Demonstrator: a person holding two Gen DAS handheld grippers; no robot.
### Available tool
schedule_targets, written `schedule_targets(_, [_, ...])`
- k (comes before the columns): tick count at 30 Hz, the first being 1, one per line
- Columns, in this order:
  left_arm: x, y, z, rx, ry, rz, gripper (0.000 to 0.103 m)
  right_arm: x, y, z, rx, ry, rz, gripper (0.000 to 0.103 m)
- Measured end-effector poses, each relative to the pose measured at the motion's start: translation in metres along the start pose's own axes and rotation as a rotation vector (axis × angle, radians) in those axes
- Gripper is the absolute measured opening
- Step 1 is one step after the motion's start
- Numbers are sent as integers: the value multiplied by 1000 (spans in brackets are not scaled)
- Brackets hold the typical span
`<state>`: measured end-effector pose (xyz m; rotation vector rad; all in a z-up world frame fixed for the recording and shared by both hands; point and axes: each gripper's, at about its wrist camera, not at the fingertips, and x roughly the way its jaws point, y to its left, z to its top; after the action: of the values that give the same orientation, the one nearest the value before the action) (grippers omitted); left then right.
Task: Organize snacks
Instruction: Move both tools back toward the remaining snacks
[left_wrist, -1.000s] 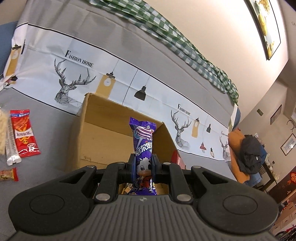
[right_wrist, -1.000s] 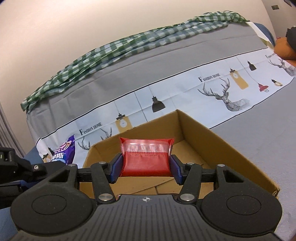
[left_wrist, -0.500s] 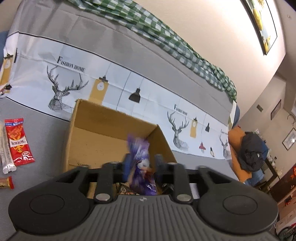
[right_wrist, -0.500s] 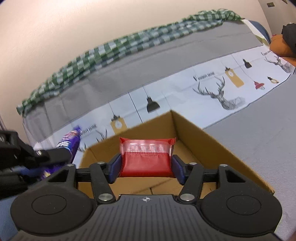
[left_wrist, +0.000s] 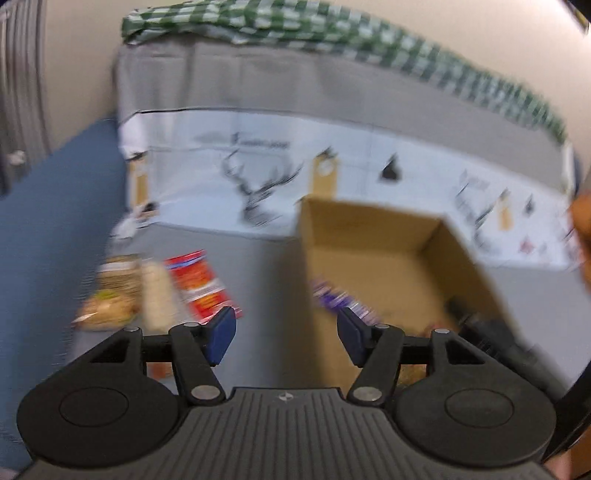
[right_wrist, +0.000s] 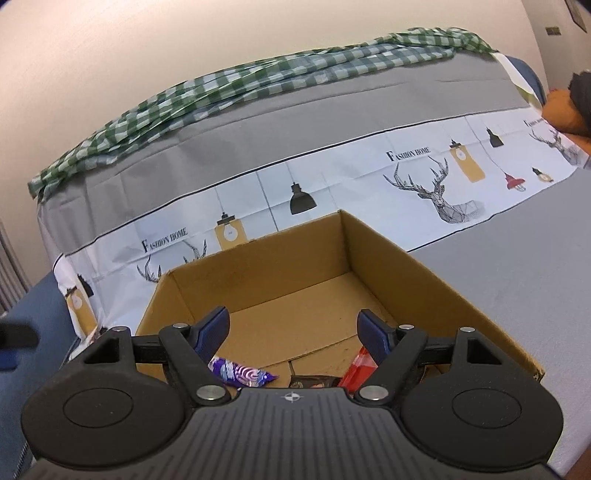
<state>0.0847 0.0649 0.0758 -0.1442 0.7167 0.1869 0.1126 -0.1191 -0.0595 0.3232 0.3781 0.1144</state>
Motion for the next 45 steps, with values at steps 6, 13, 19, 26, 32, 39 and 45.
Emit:
schedule_targets(6, [-20, 34, -16, -15, 20, 33, 67, -12, 17, -10, -82, -3, 25, 78])
schedule_targets(13, [-33, 64, -33, -38, 46, 36, 66, -34, 39, -24, -172, -20, 71, 78])
schedule_targets(19, [-28, 89, -48, -81, 75, 21, 66, -44, 65, -38, -261, -19, 114, 78])
schedule_targets(26, [-17, 112, -60, -117, 99, 5, 65, -44, 98, -55, -359, -10, 160, 74])
schedule_targets(32, [-8, 125, -63, -137, 110, 0, 64, -42, 120, -66, -402, 0, 197, 70])
schedule_targets(39, [5, 159, -75, -160, 58, -38, 12, -42, 138, -75, -436, -13, 281, 26])
schedule_targets(45, [26, 206, -103, -193, -51, -107, 8, -42, 161, -88, -482, 23, 401, 26])
